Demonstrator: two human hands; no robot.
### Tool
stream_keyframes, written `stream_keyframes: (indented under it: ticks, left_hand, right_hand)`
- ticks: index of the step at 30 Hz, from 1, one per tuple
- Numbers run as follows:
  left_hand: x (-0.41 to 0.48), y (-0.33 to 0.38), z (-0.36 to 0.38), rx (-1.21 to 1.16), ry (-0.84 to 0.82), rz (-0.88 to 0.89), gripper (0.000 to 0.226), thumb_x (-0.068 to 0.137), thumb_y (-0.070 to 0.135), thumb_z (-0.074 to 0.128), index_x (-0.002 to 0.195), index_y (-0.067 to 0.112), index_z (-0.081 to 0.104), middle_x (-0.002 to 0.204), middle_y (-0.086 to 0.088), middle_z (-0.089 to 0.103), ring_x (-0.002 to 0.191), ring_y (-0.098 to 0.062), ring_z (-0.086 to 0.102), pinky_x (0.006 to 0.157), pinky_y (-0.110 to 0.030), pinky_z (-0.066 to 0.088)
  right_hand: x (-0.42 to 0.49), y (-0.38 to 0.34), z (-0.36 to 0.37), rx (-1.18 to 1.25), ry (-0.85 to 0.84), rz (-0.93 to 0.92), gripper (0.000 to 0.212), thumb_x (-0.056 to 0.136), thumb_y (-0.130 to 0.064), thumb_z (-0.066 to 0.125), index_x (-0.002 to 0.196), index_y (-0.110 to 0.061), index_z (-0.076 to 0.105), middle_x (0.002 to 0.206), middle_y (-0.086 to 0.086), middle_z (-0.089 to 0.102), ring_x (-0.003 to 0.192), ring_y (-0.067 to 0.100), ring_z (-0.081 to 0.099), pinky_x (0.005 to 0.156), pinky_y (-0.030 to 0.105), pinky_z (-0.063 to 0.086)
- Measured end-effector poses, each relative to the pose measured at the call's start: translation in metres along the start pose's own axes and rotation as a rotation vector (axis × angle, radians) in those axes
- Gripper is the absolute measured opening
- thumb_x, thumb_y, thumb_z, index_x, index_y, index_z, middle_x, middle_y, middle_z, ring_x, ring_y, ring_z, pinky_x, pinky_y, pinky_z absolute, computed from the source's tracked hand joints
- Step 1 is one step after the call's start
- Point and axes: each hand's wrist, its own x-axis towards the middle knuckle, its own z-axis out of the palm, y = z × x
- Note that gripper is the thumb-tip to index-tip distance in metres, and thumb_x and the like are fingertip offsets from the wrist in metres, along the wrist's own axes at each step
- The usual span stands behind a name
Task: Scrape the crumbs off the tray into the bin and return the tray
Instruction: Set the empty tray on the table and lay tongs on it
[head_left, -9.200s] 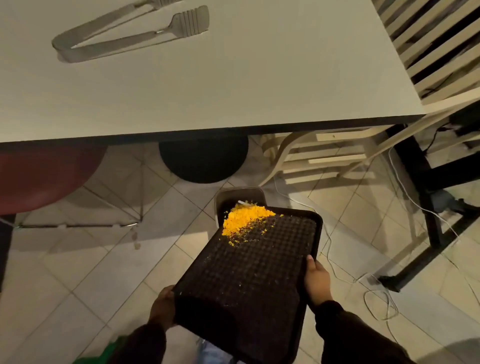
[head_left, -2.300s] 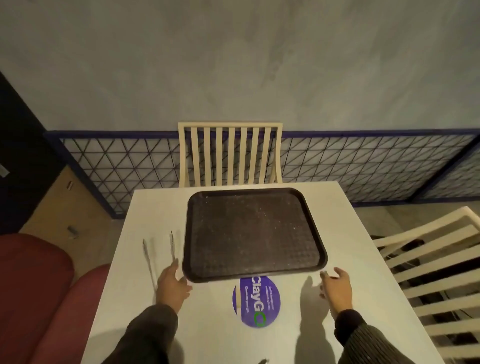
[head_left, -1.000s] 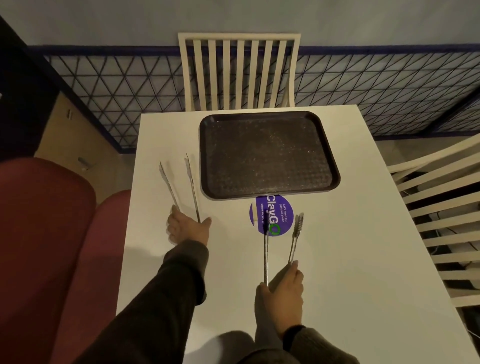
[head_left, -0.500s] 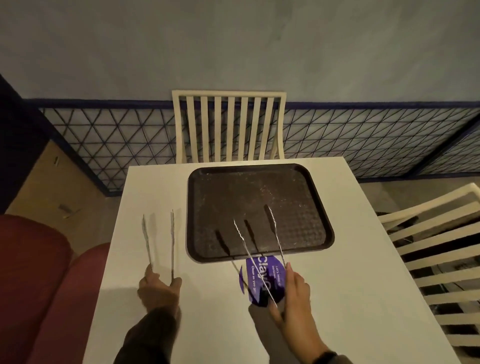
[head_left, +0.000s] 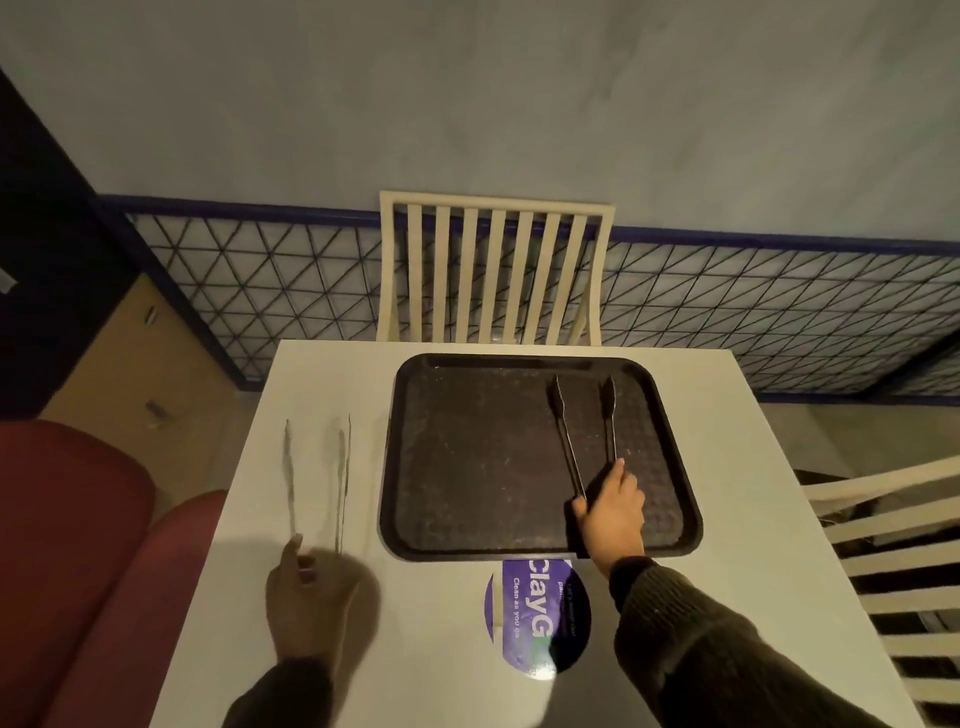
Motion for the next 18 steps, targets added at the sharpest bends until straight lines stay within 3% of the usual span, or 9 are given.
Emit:
stream_keyframes:
  ticks: [2, 4, 6, 9, 13, 18]
  left_hand:
    - [0.0, 0.016, 0.011, -0.043, 0.015, 0.055, 0.063, 0.073, -0.004, 0.069, 0.13, 0.007, 0.044, 0.108, -0.01, 0.055, 0.098, -0.033, 0.056, 0.078, -0.036, 0.047]
    - [0.001, 0.033, 0.033, -0.025, 0.019, 0.128, 0.067, 0.067, -0.002, 0.075, 0.128, 0.001, 0.047, 0.114, -0.018, 0.056, 0.103, -0.035, 0.056, 0.077, -0.03, 0.048]
    - [0.002, 0.046, 0.063, -0.043, -0.051, 0.166, 0.068, 0.064, 0.005, 0.079, 0.127, 0.002, 0.052, 0.118, -0.017, 0.056, 0.108, -0.031, 0.056, 0.087, -0.038, 0.051]
    - [-0.005, 0.063, 0.104, -0.059, -0.153, 0.076, 0.069, 0.065, 0.02, 0.079, 0.128, 0.017, 0.052, 0.123, -0.006, 0.051, 0.112, -0.027, 0.055, 0.096, -0.047, 0.049]
    - [-0.006, 0.073, 0.147, 0.025, -0.186, 0.056, 0.074, 0.068, 0.022, 0.077, 0.135, 0.015, 0.045, 0.135, -0.01, 0.041, 0.123, -0.031, 0.046, 0.107, -0.046, 0.039]
    - [-0.003, 0.066, 0.168, 0.184, -0.192, 0.063, 0.078, 0.069, 0.026, 0.077, 0.138, 0.017, 0.041, 0.14, -0.011, 0.039, 0.128, -0.032, 0.041, 0.109, -0.048, 0.035]
  right_hand:
    - [0.001, 0.002, 0.003, -0.017, 0.028, -0.005, 0.079, 0.087, -0.027, 0.058, 0.144, -0.002, 0.009, 0.142, 0.02, 0.029, 0.124, 0.035, 0.034, 0.104, 0.045, 0.033]
    - [0.002, 0.003, 0.005, -0.014, 0.035, -0.01, 0.079, 0.087, -0.028, 0.057, 0.144, -0.002, 0.009, 0.143, 0.02, 0.028, 0.124, 0.035, 0.033, 0.104, 0.046, 0.033]
    - [0.002, 0.004, 0.005, 0.003, 0.029, -0.009, 0.08, 0.087, -0.028, 0.058, 0.144, -0.003, 0.009, 0.145, 0.02, 0.025, 0.126, 0.036, 0.031, 0.105, 0.046, 0.032]
    - [0.003, 0.008, 0.005, 0.032, 0.017, -0.006, 0.083, 0.086, -0.028, 0.06, 0.145, -0.004, 0.007, 0.149, 0.018, 0.021, 0.13, 0.035, 0.028, 0.108, 0.046, 0.029]
    - [0.002, 0.016, 0.002, 0.087, -0.028, -0.009, 0.084, 0.087, -0.028, 0.06, 0.146, -0.008, 0.004, 0.151, 0.015, 0.018, 0.134, 0.032, 0.025, 0.11, 0.045, 0.026]
    - [0.007, 0.022, -0.003, 0.066, -0.09, -0.029, 0.087, 0.085, -0.027, 0.063, 0.146, -0.008, 0.003, 0.151, 0.013, 0.016, 0.134, 0.031, 0.025, 0.11, 0.044, 0.027]
